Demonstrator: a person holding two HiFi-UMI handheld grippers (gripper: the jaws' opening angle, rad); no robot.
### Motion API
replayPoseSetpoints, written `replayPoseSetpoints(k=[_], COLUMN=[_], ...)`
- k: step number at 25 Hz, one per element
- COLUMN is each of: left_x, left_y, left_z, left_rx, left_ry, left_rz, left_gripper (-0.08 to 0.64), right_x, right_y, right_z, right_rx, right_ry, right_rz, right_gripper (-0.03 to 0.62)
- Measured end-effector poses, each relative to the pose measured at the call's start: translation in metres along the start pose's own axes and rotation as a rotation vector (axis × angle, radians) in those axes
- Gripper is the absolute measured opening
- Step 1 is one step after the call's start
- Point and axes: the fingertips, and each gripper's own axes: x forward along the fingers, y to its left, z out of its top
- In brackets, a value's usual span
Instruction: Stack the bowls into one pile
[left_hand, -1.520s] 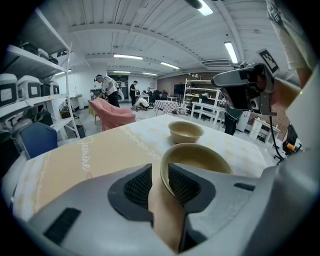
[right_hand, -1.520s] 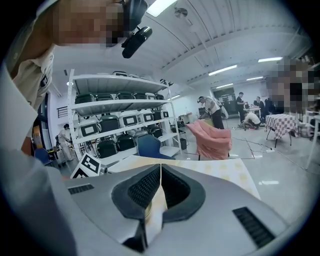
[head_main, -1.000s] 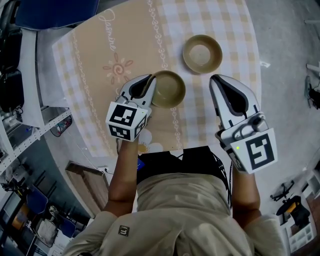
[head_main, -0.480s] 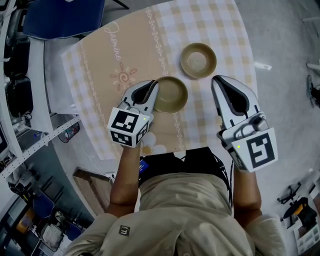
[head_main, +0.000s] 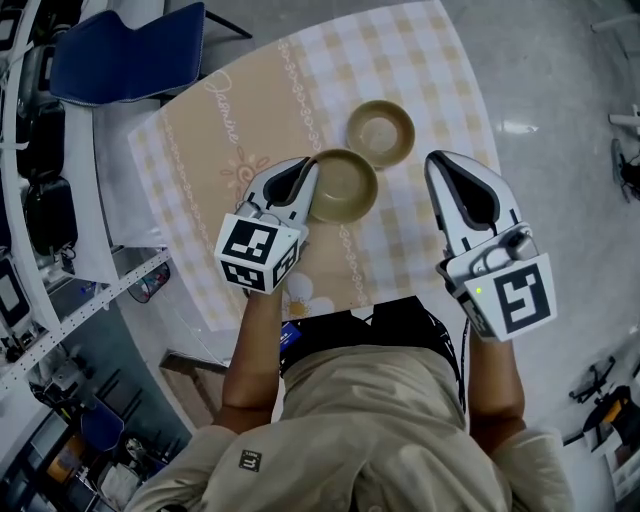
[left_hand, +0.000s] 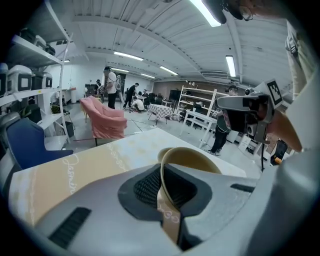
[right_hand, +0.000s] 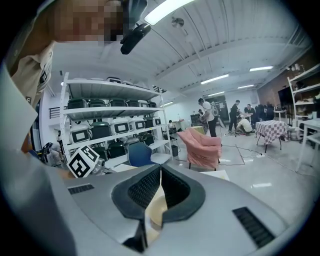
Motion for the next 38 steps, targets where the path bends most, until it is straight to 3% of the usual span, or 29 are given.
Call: replayPoseSetpoints(k=[9, 18, 38], left_x=[0.025, 0.058, 0.093], left_y=[-0.001, 0.000, -0.009], left_z=[0.014, 0.029, 0.026], left_rx=[0.009, -0.033, 0.087], left_ry=[-0.020, -0.069, -0.063], left_rz=[0.006, 0.004, 0.001], left_gripper=[0.025, 0.025, 0.031], right_x=[-0.010, -0.019, -0.013], right_y=[-0.024, -0.049, -0.066], right_z=[0.002, -0.016, -0.048], right_rx=[0.012, 0.035, 0.059], right_ry=[-0.001, 0.023, 0.058], right_rz=[-0.040, -0.069, -0.066], right_gripper=[0.005, 0.005, 0.005])
